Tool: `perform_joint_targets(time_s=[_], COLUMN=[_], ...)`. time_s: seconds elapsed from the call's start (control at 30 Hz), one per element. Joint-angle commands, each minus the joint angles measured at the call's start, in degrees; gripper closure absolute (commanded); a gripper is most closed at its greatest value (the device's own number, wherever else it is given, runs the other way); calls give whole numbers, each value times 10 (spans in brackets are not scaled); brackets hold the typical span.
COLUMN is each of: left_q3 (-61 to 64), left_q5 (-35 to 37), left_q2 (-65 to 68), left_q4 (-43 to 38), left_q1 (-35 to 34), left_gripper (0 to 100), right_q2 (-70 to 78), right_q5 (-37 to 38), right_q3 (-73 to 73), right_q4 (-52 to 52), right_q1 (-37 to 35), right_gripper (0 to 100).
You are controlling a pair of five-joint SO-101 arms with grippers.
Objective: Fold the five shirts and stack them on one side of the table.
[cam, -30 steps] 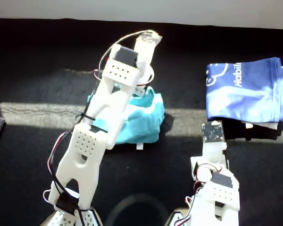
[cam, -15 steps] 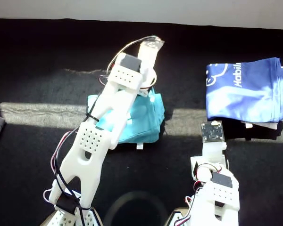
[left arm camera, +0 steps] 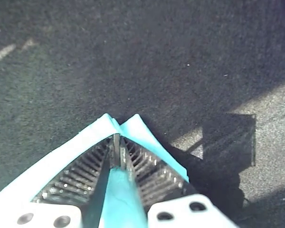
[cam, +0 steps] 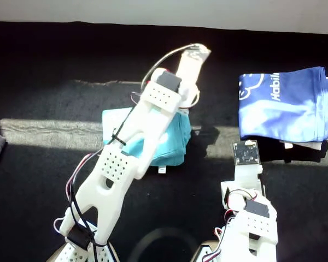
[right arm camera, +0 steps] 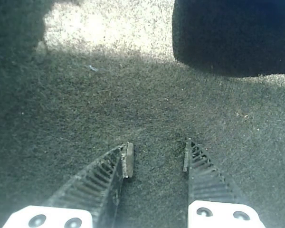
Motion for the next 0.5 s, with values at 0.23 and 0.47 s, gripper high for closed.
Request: perform_joint_targets(time_s=[0.23,0.47], left_q3=[-87,21], left_q5=[5,5], left_q2=[-85,-153], left_q4=[181,209], left_q1=[7,20], left_gripper=[892,892], right_q2=[-3,-3], right_q5=[-6,-6], right_q3=[7,7], right_q4=[-12,-12], right_q1=[8,8], right_gripper=[815,815])
